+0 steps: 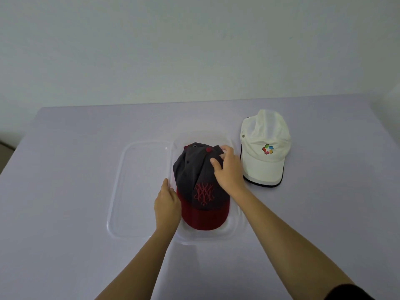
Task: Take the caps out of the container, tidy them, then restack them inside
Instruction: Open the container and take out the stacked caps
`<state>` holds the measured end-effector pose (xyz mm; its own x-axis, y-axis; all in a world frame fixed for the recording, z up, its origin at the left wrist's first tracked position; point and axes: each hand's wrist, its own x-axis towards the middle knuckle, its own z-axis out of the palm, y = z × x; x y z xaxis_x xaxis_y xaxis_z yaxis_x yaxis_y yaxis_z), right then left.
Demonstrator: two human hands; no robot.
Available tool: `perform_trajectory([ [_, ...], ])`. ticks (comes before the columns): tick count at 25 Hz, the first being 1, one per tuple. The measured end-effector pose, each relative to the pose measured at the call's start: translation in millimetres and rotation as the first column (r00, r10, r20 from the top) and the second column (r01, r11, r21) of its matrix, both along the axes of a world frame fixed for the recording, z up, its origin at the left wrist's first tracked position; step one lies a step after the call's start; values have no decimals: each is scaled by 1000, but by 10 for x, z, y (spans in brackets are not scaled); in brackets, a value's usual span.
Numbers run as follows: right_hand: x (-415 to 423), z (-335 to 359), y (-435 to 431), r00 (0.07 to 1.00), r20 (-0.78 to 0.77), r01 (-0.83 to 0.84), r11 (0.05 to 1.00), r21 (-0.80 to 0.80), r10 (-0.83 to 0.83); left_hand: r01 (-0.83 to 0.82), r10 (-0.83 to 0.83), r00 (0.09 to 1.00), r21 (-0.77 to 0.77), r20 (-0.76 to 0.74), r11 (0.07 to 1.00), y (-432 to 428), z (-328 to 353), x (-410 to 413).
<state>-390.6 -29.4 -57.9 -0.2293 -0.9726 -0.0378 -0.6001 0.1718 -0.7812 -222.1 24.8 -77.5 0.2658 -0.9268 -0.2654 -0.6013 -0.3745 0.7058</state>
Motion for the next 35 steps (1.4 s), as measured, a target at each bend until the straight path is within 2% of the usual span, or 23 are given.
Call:
perform_trajectory([
  [2,48,130,57,977,187,-104,995,12,100,41,-41,999,-8,32,999,-6,71,-29],
  [4,56,300,111,922,359,-140,989,-44,147,123,-111,990,-159,85,980,-33,237,-76],
  [7,-7,614,190,827,537,-79,980,-185,168,143,-172,984,-378,-44,914,-80,629,-213],
  [9,-137,824,275,818,562,41,964,-262,118,133,-210,970,-450,-126,883,-54,867,-383],
  [12,-501,1076,478,840,543,208,921,-330,5,215,-323,936,-498,-140,840,76,1040,-797],
  [14,-832,1103,673,866,490,279,906,-319,-94,289,-410,898,-489,-160,823,225,1026,-1103],
  [18,-1435,742,1063,881,366,392,897,-206,-301,456,-543,830,-402,-131,794,513,723,-1660],
  [21,-1615,323,1235,890,273,402,911,-94,-365,493,-541,831,-281,-126,823,645,319,-1874],
  [24,-1688,-27,1280,937,156,311,950,30,-312,469,-476,878,-113,-50,876,723,28,-1953],
  [27,-1727,-71,1240,969,96,222,974,47,-226,418,-426,901,-95,-83,903,768,54,-1989],
  [29,-1715,42,1191,971,60,234,971,-50,-231,378,-393,910,-124,-135,917,784,209,-1974],
  [32,-1550,242,1122,983,-20,171,953,-250,-181,291,-334,938,-310,-96,905,706,403,-1789],
  [33,-1445,279,1095,991,-35,114,957,-266,-127,237,-281,956,-349,-81,907,638,430,-1680],
  [35,-1126,287,1057,999,-39,-40,980,-195,33,106,-134,989,-338,-60,935,452,399,-1416],
])
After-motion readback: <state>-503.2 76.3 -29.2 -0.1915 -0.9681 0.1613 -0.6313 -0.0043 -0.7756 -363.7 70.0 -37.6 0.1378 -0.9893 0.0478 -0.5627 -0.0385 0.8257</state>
